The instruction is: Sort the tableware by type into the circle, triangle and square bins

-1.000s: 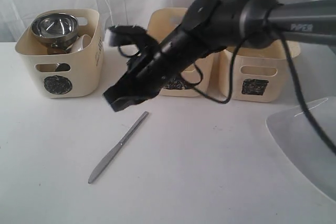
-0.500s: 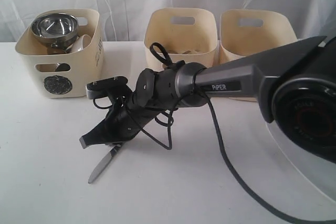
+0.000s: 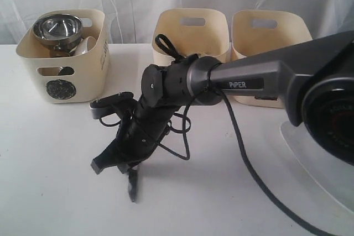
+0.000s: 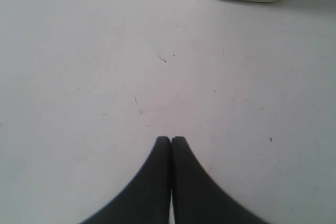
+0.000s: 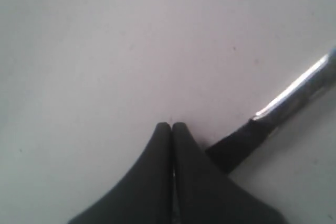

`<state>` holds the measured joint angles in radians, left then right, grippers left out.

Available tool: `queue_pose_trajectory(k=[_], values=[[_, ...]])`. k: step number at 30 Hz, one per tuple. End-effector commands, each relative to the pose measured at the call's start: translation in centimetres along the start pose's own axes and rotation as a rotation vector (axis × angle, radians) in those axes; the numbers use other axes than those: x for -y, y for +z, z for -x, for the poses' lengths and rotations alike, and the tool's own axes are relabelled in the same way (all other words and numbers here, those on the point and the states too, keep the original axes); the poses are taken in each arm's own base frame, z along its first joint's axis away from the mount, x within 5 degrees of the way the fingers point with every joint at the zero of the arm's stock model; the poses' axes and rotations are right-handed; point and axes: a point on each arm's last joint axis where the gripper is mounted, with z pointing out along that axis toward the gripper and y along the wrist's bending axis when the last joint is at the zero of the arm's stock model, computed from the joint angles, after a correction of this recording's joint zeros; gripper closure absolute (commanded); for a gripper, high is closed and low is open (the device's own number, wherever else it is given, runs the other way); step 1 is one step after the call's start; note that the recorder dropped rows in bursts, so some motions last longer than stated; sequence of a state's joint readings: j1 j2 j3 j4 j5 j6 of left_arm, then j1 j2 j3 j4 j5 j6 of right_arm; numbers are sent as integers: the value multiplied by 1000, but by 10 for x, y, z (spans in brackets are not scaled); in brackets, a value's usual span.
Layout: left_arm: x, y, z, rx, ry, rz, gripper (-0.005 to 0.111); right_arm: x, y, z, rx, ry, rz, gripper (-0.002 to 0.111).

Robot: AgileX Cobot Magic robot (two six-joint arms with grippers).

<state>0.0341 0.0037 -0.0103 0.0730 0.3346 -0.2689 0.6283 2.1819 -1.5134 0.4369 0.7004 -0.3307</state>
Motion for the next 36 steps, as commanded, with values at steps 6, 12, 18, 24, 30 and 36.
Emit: queue_pose_trajectory(k=[6,12,18,24,30,36], values=[[0,1,-4,-23,1,-2,107,11,-29,-7,-91,-31,-206,108],[0,1,-4,-23,1,-2,107,3,-58,11,9,-104,-206,108],[0,1,-4,-23,1,-2,107,0,-68,24,40,-405,-222,81],[0,1,-4,-23,1,-2,107,12,-47,23,11,-480,-288,40],[0,1,-4,-23,1,-2,107,21,-31,27,36,-537,-344,41],[0,1,-4,-23,1,-2,107,26,-15,21,-14,-516,-332,41]])
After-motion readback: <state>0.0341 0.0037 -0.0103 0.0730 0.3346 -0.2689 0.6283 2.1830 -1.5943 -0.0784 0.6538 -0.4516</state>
